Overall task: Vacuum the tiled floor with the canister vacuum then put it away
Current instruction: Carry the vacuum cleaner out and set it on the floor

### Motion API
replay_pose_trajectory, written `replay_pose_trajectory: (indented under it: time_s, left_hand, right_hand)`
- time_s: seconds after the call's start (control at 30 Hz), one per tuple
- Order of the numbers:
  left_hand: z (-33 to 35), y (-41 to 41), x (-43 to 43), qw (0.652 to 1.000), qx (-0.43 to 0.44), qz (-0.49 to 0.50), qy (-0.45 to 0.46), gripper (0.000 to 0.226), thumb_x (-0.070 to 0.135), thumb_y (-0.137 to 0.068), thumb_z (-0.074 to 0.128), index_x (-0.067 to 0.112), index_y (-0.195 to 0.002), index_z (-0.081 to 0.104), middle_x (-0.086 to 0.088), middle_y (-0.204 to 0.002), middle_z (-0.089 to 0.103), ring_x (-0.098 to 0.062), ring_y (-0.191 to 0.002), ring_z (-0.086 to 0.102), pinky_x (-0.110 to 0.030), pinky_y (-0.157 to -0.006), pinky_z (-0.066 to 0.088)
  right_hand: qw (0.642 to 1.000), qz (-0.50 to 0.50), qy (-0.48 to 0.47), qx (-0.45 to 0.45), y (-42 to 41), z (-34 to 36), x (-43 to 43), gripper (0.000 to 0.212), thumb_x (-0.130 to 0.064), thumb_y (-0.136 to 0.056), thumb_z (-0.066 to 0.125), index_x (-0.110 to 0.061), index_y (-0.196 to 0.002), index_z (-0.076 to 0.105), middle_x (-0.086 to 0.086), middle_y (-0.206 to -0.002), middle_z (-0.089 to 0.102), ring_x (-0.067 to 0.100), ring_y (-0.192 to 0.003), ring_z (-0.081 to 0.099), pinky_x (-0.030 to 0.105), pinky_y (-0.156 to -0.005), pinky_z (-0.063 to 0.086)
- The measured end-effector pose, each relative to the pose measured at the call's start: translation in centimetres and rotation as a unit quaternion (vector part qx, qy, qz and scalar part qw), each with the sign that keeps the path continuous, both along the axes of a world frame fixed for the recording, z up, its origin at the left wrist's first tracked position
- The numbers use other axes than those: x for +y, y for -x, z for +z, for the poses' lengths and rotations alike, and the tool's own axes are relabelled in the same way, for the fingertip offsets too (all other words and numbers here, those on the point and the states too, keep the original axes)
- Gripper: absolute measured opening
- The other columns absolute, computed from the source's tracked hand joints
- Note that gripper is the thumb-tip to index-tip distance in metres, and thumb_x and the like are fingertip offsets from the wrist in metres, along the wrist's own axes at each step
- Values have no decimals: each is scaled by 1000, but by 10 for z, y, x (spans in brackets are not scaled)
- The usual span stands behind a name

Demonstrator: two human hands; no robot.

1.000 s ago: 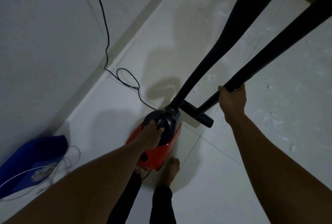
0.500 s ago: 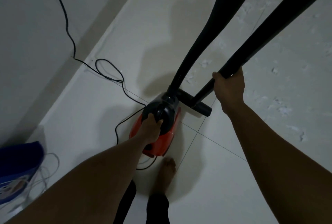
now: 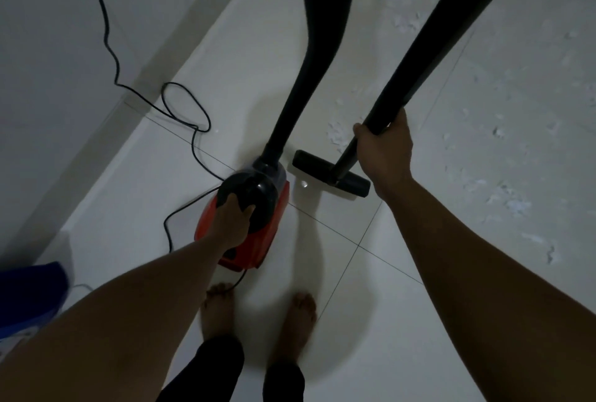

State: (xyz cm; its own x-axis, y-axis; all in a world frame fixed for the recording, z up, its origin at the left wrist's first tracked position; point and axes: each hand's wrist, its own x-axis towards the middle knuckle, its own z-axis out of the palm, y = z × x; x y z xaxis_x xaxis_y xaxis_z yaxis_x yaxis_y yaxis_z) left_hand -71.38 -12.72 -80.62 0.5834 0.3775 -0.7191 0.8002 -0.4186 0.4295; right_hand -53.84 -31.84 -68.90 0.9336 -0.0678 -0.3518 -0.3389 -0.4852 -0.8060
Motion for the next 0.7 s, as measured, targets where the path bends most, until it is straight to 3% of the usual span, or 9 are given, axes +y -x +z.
replay_pose_trajectory:
  time_s: [0.17, 0.27, 0.3, 0.37, 0.43, 0.5, 0.6, 0.7]
  left_hand:
    - [-3, -2, 9, 1000, -23, -4, -3, 17, 25, -103, 51, 11, -104, 41, 1, -74, 47, -9, -62, 46, -20, -53, 33]
    - [-6, -1, 7, 999, -29, 25, -6, 22, 26, -102, 53, 8, -113, 48, 3, -75, 48, -8, -64, 47, -20, -54, 34]
    - [-10, 2, 7, 999, -36, 34, -7, 27, 26, -101, 55, 6, -118, 50, 4, -78, 50, -8, -68, 50, -21, -58, 39]
    - [-11, 8, 5, 996, -62, 62, -18, 42, 30, -97, 61, 7, -129, 50, 0, -96, 59, -15, -87, 59, -32, -83, 52]
    - [-6, 13, 2, 992, -52, 105, -50, 60, 38, -92, 67, 10, -141, 45, -6, -122, 60, -26, -115, 58, -45, -104, 47]
    - [-11, 16, -5, 985, 6, 158, -68, 73, 45, -88, 69, 11, -146, 41, -10, -132, 57, -30, -124, 54, -46, -109, 43]
    - [-24, 23, -12, 933, 70, 349, 51, 88, 63, -73, 71, 12, -141, 48, -9, -130, 61, -33, -121, 57, -52, -114, 36]
    - [-39, 29, -19, 883, 64, 453, 103, 75, 54, -83, 70, 6, -138, 50, -14, -126, 63, -36, -118, 58, -53, -112, 38]
  right_hand:
    - [1000, 16, 11, 1, 7, -13, 29, 51, -14, -91, 65, -15, -138, 45, -6, -105, 57, -2, -74, 54, 2, -50, 38]
    - [1000, 14, 7, 0, 11, -20, 40, 50, -14, -91, 65, -14, -137, 45, -6, -99, 57, -4, -70, 54, 1, -48, 39]
    - [1000, 12, 7, 0, 12, -22, 44, 50, -14, -91, 65, -14, -136, 45, -7, -96, 56, -4, -68, 54, 2, -48, 40]
    - [1000, 7, 3, 5, 15, -26, 49, 50, -13, -91, 64, -13, -137, 45, -11, -91, 54, -5, -65, 53, 2, -47, 39]
    - [1000, 1, -2, 11, 18, -31, 53, 51, -12, -91, 64, -13, -138, 44, -16, -87, 51, -7, -61, 52, 0, -46, 39]
    - [1000, -7, -5, 20, 21, -37, 56, 52, -13, -91, 65, -13, -138, 44, -20, -85, 48, -7, -61, 52, -1, -48, 39]
    - [999, -20, -17, 32, 27, -50, 61, 55, -15, -90, 67, -15, -139, 44, -22, -87, 50, -7, -68, 54, 1, -56, 40]
    - [999, -21, -23, 28, 30, -54, 62, 60, -19, -89, 70, -18, -142, 43, -16, -98, 55, 1, -82, 55, 13, -76, 42]
